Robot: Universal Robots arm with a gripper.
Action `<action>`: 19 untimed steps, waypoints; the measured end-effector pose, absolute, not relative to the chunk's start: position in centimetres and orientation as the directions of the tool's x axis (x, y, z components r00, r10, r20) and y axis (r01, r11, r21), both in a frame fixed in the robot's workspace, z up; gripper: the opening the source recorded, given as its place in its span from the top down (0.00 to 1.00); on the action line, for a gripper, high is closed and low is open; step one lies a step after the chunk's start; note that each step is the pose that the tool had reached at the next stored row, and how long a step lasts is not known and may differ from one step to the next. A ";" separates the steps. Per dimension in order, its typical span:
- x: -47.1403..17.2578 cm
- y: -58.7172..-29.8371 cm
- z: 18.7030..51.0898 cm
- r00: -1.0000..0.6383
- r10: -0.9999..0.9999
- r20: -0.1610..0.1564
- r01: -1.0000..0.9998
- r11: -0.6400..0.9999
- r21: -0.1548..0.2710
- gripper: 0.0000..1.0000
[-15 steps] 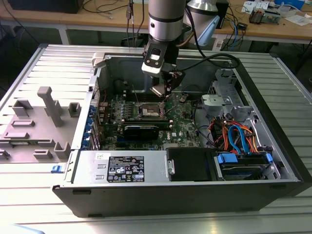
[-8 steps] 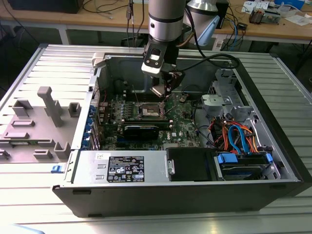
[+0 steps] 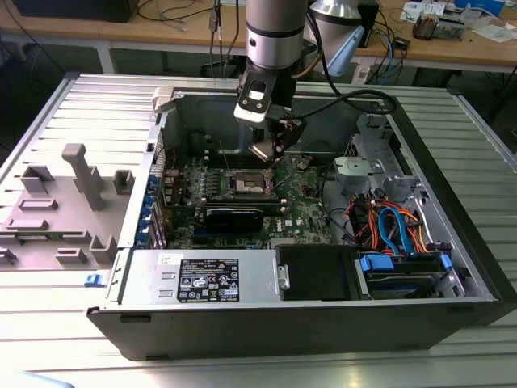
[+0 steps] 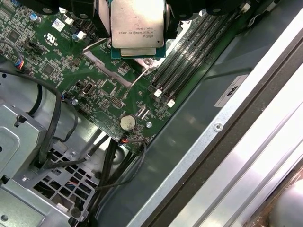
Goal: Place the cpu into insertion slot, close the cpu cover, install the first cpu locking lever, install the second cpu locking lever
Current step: 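Place the cpu into insertion slot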
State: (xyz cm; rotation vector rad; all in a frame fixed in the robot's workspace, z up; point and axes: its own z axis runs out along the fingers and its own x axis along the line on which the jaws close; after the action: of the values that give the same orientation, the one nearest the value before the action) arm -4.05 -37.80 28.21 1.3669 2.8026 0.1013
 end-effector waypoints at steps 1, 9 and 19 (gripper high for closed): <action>-4.0 -37.8 28.2 -0.615 0.788 0.009 0.787 0.614 0.068 0.45; -4.1 -37.8 28.2 -0.611 0.792 0.008 0.790 0.609 0.067 0.45; -4.1 -37.8 28.1 -0.606 0.796 0.008 0.794 0.604 0.067 0.45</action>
State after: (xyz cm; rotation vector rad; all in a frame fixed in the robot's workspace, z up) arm -4.05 -37.80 28.13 1.3845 2.7929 0.0992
